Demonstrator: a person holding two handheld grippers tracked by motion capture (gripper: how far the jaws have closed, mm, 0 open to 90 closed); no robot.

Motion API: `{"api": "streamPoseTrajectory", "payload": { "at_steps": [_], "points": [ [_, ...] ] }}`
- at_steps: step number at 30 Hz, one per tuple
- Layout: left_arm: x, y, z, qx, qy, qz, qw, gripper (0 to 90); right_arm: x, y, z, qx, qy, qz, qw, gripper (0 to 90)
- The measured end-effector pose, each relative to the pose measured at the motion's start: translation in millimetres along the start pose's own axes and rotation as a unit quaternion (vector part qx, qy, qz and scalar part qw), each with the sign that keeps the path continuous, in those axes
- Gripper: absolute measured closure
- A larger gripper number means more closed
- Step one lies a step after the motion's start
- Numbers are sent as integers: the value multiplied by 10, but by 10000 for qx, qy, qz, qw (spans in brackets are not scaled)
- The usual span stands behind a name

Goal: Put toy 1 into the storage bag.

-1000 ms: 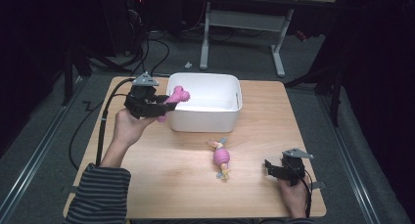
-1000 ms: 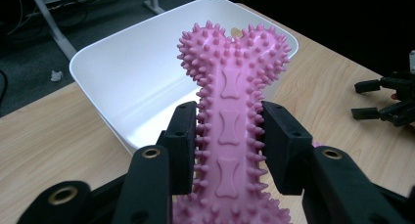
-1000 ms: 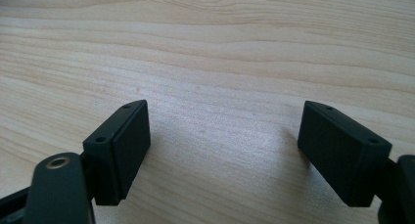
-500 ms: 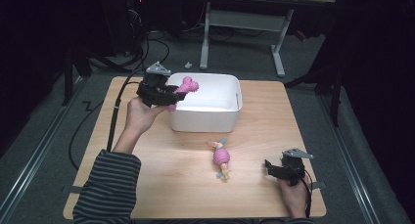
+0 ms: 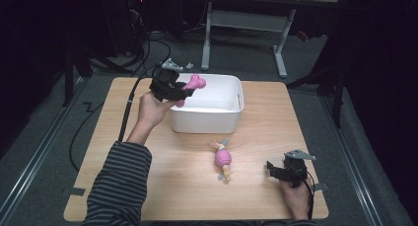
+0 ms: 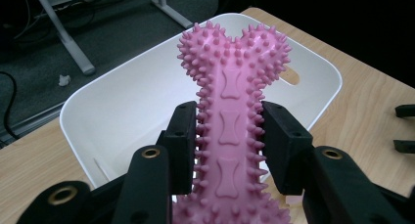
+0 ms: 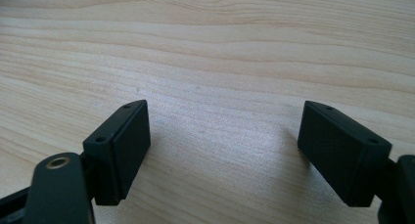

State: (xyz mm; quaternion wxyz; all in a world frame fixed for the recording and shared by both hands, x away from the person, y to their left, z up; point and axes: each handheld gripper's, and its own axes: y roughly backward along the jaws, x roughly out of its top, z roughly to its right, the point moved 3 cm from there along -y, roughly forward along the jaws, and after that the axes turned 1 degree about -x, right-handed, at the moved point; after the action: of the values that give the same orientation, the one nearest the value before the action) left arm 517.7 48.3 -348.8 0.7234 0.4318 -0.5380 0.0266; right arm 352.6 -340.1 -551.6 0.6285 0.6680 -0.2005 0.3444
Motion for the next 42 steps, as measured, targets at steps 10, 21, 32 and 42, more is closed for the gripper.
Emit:
{"api": "streamPoseTrajectory", "payload": {
  "at_steps": [10,21,32,42],
  "points": [
    [-18,-212,-122,119,83,-34,9999,593,1,-1,-1,0,-10,3,10000,198],
    [-64,-378,-217,235,98,-219,9994,591,3,-2,-2,-9,-6,-11,10000,198],
    [-146,-530,-275,282,80,-509,9983,587,5,-4,-2,6,23,-8,10000,199],
    [-235,-601,-305,300,40,-665,9973,584,5,-4,-1,5,25,-6,10000,199]
  ]
}}
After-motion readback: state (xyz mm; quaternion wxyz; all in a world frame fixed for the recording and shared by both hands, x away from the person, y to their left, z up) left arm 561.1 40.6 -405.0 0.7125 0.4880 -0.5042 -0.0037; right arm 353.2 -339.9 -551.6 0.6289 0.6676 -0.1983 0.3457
